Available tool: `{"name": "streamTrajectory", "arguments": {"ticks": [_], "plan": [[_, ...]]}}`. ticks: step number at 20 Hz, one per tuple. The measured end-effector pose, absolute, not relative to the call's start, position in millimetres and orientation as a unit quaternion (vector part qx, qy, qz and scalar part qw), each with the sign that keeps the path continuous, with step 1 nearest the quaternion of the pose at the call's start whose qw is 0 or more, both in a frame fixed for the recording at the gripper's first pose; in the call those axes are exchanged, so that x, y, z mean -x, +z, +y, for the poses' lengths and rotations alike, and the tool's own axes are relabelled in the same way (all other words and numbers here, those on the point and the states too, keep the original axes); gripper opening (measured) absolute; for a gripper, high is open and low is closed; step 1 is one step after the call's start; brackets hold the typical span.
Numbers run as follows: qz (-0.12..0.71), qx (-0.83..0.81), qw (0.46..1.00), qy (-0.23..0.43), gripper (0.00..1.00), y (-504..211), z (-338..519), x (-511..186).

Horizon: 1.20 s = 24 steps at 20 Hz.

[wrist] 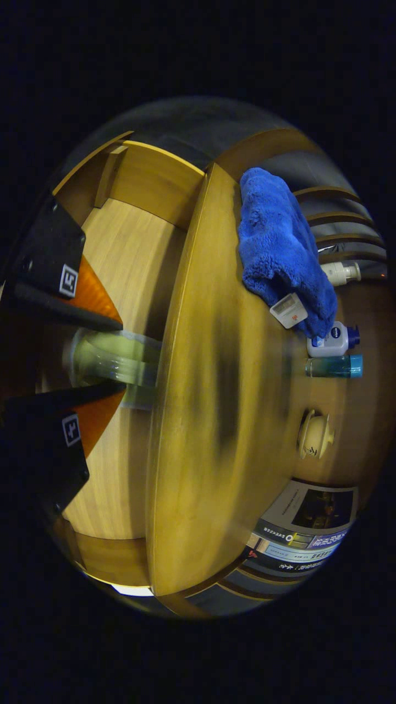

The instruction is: Pull open the drawer, take out the items inside it, and place them on the countertop above the cabinet.

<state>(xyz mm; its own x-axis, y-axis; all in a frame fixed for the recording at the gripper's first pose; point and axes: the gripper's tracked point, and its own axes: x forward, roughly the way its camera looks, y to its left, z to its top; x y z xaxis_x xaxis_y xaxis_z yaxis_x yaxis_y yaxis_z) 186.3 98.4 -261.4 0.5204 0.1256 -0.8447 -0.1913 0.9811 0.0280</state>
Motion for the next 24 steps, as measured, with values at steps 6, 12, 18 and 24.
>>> {"name": "streamTrajectory", "arguments": {"ticks": [6,12,18,24], "plan": [[0.474,-0.009,0.875,0.096,0.23,-252.1,93.6,-177.7],[0.454,-0.018,0.881,0.132,0.23,-206.1,88.2,-148.3],[0.445,-0.017,0.883,0.148,0.23,-174.6,77.3,-135.2],[0.464,-0.051,0.871,0.153,0.23,-165.3,74.0,-138.9]]}}
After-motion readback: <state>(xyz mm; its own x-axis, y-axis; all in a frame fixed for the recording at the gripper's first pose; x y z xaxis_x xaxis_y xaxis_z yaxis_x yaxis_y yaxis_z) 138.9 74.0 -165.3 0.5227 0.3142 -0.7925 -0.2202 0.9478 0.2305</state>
